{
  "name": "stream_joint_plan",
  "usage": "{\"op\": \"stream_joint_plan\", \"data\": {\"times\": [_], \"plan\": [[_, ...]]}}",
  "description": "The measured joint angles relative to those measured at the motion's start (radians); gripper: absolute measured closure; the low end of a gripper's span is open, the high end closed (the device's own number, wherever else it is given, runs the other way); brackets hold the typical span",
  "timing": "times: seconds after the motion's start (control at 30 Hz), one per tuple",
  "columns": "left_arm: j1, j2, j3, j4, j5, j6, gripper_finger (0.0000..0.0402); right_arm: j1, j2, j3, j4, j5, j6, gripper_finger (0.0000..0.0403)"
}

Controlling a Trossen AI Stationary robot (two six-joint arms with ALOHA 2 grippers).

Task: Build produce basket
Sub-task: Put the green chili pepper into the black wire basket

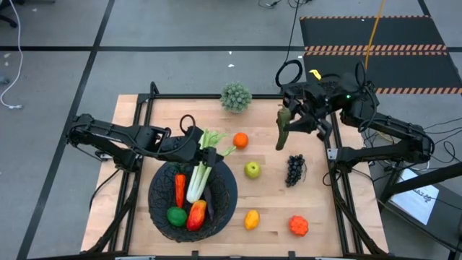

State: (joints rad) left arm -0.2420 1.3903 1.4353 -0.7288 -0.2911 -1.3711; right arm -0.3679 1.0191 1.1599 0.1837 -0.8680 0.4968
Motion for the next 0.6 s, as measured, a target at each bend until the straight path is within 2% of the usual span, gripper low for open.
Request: {"op": "stream_joint_plan", "data": {"times": [0.23,0.47,0.6], "plan": [[0.000,0.000,0.000,0.000,-0.026,-0.001,0.0128,0.000,0.000,0.000,0.000,0.013,-0.268,0.0269],[0.000,0.000,0.000,0.001,-0.026,-0.019,0.0128,0.000,0.000,0.000,-0.016,0.139,-0.470,0.0269],[0.000,0.000,0.000,0.001,-0.026,-0.011,0.0128,0.000,0.000,0.000,-0.041,0.142,-0.627,0.0269]]}}
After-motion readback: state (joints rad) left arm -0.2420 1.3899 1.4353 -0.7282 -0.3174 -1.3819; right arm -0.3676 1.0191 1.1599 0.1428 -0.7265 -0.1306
